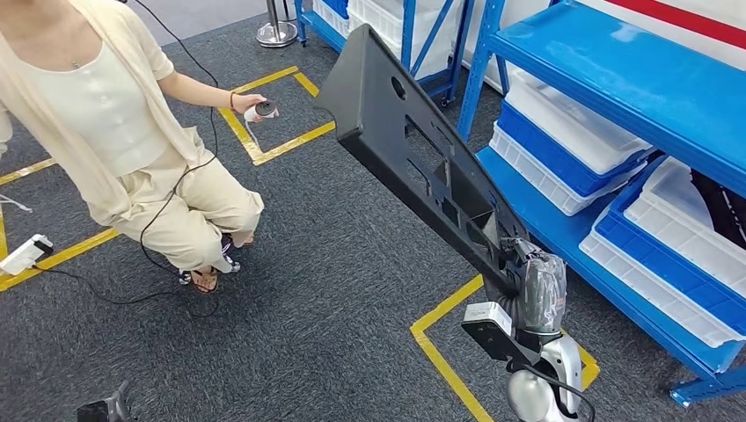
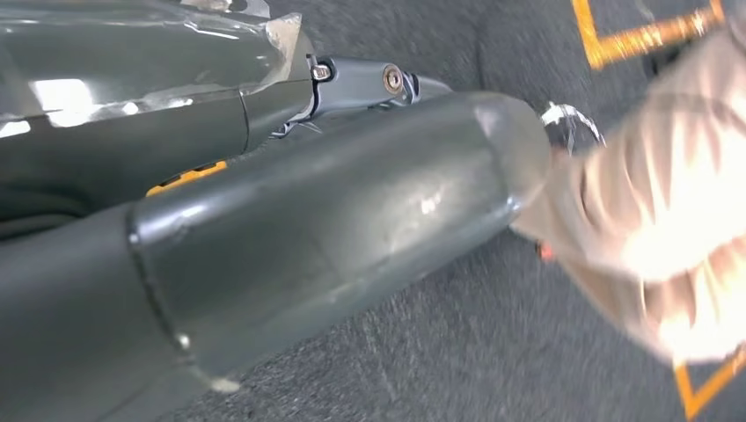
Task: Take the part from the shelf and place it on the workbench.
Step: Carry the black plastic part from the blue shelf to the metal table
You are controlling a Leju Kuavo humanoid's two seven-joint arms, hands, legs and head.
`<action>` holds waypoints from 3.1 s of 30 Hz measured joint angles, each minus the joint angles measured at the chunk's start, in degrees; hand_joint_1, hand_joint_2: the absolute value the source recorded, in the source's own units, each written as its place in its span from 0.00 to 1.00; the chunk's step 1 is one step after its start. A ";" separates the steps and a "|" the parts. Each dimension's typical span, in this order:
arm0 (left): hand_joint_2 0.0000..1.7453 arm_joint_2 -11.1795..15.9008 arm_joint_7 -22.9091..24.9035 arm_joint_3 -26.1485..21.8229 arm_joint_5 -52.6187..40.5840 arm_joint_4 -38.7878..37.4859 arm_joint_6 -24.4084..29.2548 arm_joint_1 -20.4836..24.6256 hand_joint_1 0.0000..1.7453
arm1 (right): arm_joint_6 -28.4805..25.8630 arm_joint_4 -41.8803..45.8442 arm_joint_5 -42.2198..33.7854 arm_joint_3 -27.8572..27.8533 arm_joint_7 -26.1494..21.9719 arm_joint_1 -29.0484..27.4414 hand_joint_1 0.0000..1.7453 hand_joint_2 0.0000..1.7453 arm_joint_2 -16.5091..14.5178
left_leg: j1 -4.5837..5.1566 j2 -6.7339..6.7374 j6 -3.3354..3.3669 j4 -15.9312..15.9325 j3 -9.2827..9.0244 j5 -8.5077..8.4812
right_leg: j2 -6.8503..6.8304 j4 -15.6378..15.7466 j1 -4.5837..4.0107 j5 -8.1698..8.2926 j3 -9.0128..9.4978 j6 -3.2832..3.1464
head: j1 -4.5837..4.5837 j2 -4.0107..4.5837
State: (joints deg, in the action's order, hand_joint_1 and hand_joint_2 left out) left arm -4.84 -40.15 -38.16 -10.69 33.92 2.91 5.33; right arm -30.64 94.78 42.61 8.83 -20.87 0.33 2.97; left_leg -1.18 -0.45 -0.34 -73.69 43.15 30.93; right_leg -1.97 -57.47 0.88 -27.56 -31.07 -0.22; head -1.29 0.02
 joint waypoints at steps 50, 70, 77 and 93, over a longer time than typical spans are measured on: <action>0.00 0.29 0.00 0.58 -0.23 -2.54 4.61 -0.12 0.00 | -4.20 4.07 -3.66 -1.44 -0.45 -7.72 0.98 1.00 4.24 | 0.98 -4.32 3.38 15.51 -8.81 -5.95 | 3.70 -3.24 0.33 -1.69 -1.40 3.04 | 1.23 0.00; 0.00 0.84 0.00 0.72 -0.24 -3.56 6.08 0.55 0.00 | -3.83 4.60 -2.89 -0.97 0.33 -1.80 0.98 1.00 4.21 | 1.36 3.98 1.95 14.58 -7.72 -5.29 | -3.60 -0.09 -1.07 -1.01 0.40 0.74 | 0.94 0.00; 0.00 0.91 -0.01 0.73 -0.10 -3.55 5.72 0.67 0.00 | -3.83 4.62 -3.32 -0.79 0.42 -0.40 0.98 1.00 4.65 | 1.00 -0.42 3.90 15.67 -8.30 -6.17 | 1.46 -14.26 -0.43 -7.18 -6.30 0.90 | 1.30 0.00; 0.00 1.22 0.00 0.79 0.51 -3.66 5.82 0.15 0.00 | -2.96 3.34 -0.67 0.35 2.85 4.03 0.98 1.00 5.09 | 0.54 -0.28 0.73 0.61 -0.49 0.66 | 0.22 -0.59 -0.06 0.05 -1.15 0.29 | 0.73 0.00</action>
State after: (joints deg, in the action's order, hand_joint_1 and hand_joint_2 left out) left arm -3.62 -40.15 -37.38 -10.18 30.26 8.73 5.48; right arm -33.59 98.13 41.94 9.17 -18.02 4.36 8.05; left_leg -0.64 -0.73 0.39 -73.09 42.67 31.60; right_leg -1.75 -58.06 0.82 -27.51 -32.22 0.07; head -0.56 0.02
